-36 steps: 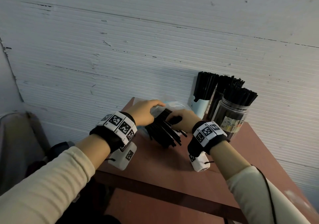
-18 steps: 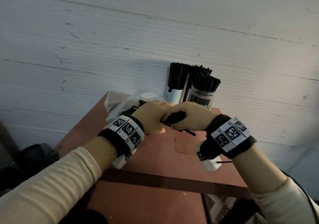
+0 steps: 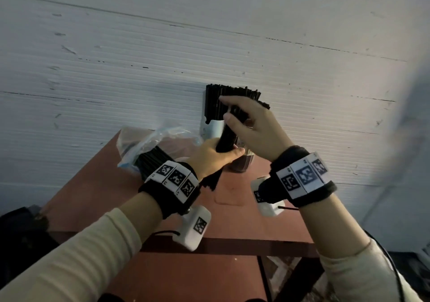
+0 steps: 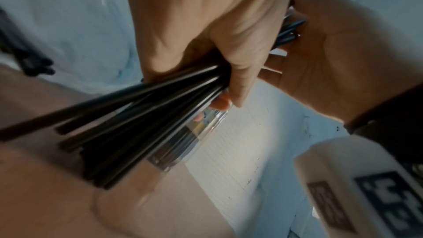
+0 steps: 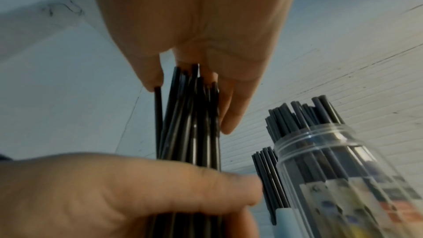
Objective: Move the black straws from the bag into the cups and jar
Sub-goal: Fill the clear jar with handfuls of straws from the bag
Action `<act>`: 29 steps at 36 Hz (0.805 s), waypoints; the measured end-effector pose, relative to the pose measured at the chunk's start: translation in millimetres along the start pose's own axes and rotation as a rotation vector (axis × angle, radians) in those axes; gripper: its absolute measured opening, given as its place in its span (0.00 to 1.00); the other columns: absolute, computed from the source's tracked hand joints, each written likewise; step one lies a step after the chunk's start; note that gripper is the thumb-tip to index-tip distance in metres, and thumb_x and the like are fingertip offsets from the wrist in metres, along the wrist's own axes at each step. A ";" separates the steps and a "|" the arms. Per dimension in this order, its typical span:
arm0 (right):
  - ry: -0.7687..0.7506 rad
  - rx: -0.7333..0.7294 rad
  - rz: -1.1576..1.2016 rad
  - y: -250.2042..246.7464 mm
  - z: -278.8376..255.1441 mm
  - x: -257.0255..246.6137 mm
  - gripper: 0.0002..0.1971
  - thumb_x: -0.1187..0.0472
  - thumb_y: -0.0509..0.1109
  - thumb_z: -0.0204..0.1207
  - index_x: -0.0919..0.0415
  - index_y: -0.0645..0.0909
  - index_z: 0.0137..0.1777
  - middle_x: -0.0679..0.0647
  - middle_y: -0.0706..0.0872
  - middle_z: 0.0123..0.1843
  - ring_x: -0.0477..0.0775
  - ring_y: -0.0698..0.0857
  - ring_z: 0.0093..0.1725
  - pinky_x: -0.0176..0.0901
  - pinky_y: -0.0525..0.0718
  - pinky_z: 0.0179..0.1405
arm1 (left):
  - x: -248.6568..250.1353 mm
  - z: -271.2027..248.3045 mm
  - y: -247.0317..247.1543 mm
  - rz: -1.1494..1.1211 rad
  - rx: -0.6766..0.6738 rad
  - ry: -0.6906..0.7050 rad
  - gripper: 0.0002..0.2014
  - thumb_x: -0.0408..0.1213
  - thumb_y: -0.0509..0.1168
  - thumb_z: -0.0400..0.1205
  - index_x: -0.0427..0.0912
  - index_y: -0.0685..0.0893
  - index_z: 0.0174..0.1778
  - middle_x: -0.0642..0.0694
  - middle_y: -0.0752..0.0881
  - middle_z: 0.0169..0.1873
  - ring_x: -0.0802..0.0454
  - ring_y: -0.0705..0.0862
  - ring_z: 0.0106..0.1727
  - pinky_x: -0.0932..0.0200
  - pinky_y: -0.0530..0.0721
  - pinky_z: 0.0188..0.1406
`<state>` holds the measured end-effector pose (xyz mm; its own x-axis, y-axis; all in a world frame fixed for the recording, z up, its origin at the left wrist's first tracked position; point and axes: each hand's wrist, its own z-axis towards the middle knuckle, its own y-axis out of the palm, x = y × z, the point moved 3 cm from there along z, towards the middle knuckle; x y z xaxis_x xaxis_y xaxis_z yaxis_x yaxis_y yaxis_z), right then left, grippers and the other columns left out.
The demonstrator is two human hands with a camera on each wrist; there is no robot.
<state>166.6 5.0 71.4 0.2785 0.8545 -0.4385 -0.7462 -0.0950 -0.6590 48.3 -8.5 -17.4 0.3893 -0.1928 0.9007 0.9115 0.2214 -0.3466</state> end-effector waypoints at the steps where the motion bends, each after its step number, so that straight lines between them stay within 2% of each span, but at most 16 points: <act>1: 0.009 -0.049 -0.034 5.6 -0.1 3.0 0.18 0.54 0.63 0.83 0.52 0.77 0.72 0.46 0.81 0.67 0.40 0.79 0.64 0.37 0.80 0.62 | -4.0 0.0 1.7 -0.040 -0.019 -0.033 0.16 0.48 0.73 0.79 0.36 0.87 0.50 0.40 0.91 0.45 0.48 0.89 0.49 0.59 0.85 0.56; 2: 0.020 -0.089 -0.053 10.5 -0.6 6.1 0.18 0.52 0.62 0.84 0.53 0.77 0.72 0.46 0.81 0.68 0.40 0.78 0.65 0.33 0.78 0.64 | -7.3 -0.4 2.9 -0.066 -0.031 -0.056 0.16 0.48 0.74 0.77 0.37 0.88 0.50 0.39 0.91 0.47 0.46 0.89 0.51 0.50 0.85 0.61; 3: 0.031 -0.109 -0.054 14.2 -1.4 8.8 0.19 0.51 0.62 0.84 0.54 0.77 0.73 0.47 0.81 0.68 0.38 0.77 0.65 0.27 0.75 0.64 | -9.8 -0.4 3.6 -0.085 -0.035 -0.068 0.14 0.48 0.75 0.75 0.40 0.89 0.46 0.39 0.91 0.45 0.45 0.89 0.50 0.46 0.84 0.63; 4: 0.036 -0.106 -0.045 16.8 -1.5 10.6 0.20 0.50 0.61 0.84 0.54 0.76 0.73 0.48 0.80 0.69 0.37 0.76 0.65 0.21 0.72 0.61 | -12.1 0.4 3.4 -0.086 -0.032 -0.066 0.10 0.48 0.74 0.75 0.44 0.88 0.40 0.40 0.91 0.41 0.46 0.89 0.48 0.45 0.84 0.63; 6: 0.018 -0.051 -0.028 18.2 -1.1 11.0 0.22 0.48 0.61 0.84 0.52 0.73 0.76 0.48 0.77 0.71 0.37 0.74 0.67 0.15 0.67 0.59 | -11.5 0.6 4.0 -0.077 -0.030 -0.055 0.09 0.44 0.74 0.77 0.48 0.85 0.32 0.44 0.88 0.34 0.51 0.87 0.42 0.50 0.84 0.59; 8: -0.024 0.018 -0.001 17.8 -0.1 9.8 0.23 0.48 0.63 0.83 0.50 0.71 0.77 0.47 0.75 0.72 0.38 0.73 0.69 0.15 0.65 0.62 | -8.2 1.8 3.7 -0.101 -0.011 -0.051 0.08 0.42 0.74 0.78 0.44 0.86 0.35 0.44 0.88 0.35 0.51 0.87 0.41 0.53 0.83 0.56; 9: -0.041 0.039 0.009 18.5 0.7 9.1 0.22 0.49 0.64 0.83 0.50 0.73 0.75 0.47 0.75 0.72 0.38 0.73 0.69 0.15 0.65 0.63 | -6.6 2.5 3.3 -0.121 0.003 -0.044 0.10 0.43 0.74 0.76 0.40 0.87 0.39 0.41 0.89 0.37 0.48 0.88 0.43 0.50 0.85 0.56; 12: -0.077 0.014 -0.034 25.2 4.5 11.1 0.16 0.53 0.69 0.80 0.54 0.82 0.67 0.48 0.80 0.66 0.38 0.77 0.64 0.16 0.66 0.63 | -6.0 4.4 2.6 -0.172 0.024 -0.041 0.24 0.48 0.75 0.68 0.30 0.86 0.48 0.33 0.89 0.43 0.38 0.88 0.49 0.41 0.85 0.58; 13: -0.083 -0.004 -0.049 28.0 5.5 12.5 0.14 0.56 0.70 0.79 0.56 0.84 0.64 0.48 0.82 0.63 0.39 0.78 0.63 0.16 0.66 0.62 | -7.4 4.3 2.9 -0.168 0.011 -0.052 0.25 0.48 0.75 0.67 0.28 0.85 0.47 0.33 0.88 0.41 0.39 0.88 0.48 0.41 0.85 0.57; 15: -0.089 -0.009 -0.052 31.5 6.2 14.2 0.14 0.61 0.71 0.77 0.58 0.84 0.62 0.49 0.84 0.61 0.41 0.80 0.62 0.17 0.68 0.62 | -10.2 3.4 3.9 -0.155 -0.027 -0.077 0.18 0.43 0.75 0.72 0.28 0.85 0.44 0.37 0.87 0.37 0.46 0.87 0.42 0.49 0.85 0.50; 17: -0.088 0.010 -0.037 32.5 5.4 13.4 0.17 0.64 0.72 0.76 0.59 0.83 0.64 0.50 0.84 0.62 0.42 0.80 0.63 0.18 0.69 0.63 | -14.8 4.3 4.4 -0.134 -0.055 -0.109 0.13 0.37 0.73 0.78 0.28 0.85 0.46 0.38 0.88 0.40 0.48 0.87 0.43 0.54 0.86 0.49; 19: -0.087 0.038 -0.020 32.0 4.2 11.8 0.21 0.64 0.73 0.74 0.59 0.81 0.67 0.51 0.84 0.63 0.41 0.79 0.63 0.17 0.68 0.63 | -16.1 4.6 3.2 -0.104 -0.090 -0.124 0.16 0.41 0.73 0.78 0.29 0.86 0.49 0.35 0.89 0.46 0.44 0.88 0.50 0.51 0.85 0.58; 22: -0.043 0.080 0.012 29.3 2.6 11.3 0.31 0.59 0.77 0.72 0.57 0.72 0.75 0.51 0.79 0.68 0.40 0.75 0.66 0.16 0.67 0.62 | -12.8 1.5 1.0 -0.084 -0.121 -0.131 0.14 0.47 0.71 0.79 0.38 0.86 0.39 0.36 0.89 0.43 0.45 0.87 0.49 0.49 0.81 0.64; 25: 0.084 0.114 0.168 24.9 -0.7 15.5 0.44 0.52 0.81 0.68 0.52 0.60 0.81 0.48 0.73 0.72 0.41 0.77 0.65 0.24 0.76 0.61 | -5.6 -2.7 -0.4 -0.053 -0.116 -0.122 0.23 0.53 0.67 0.76 0.30 0.84 0.44 0.42 0.87 0.34 0.49 0.87 0.45 0.41 0.78 0.69; 27: 0.144 0.105 0.225 21.2 -4.4 17.8 0.52 0.48 0.83 0.63 0.52 0.55 0.82 0.46 0.72 0.69 0.41 0.79 0.61 0.29 0.80 0.59 | 4.3 -7.4 -0.7 -0.028 -0.164 -0.052 0.16 0.47 0.66 0.80 0.35 0.83 0.43 0.46 0.84 0.32 0.55 0.85 0.39 0.47 0.83 0.62; 29: 0.190 -0.012 0.151 20.6 -8.4 20.8 0.53 0.47 0.84 0.61 0.51 0.56 0.82 0.46 0.69 0.66 0.42 0.76 0.60 0.30 0.79 0.59 | 17.8 -15.5 -2.3 -0.007 -0.229 0.041 0.07 0.36 0.66 0.84 0.42 0.81 0.40 0.48 0.83 0.32 0.59 0.83 0.35 0.61 0.86 0.45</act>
<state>162.1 16.6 43.5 0.2738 0.7188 -0.6390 -0.7809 -0.2218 -0.5840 55.2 -27.2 -4.7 0.3837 -0.2330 0.8936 0.9187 -0.0023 -0.3951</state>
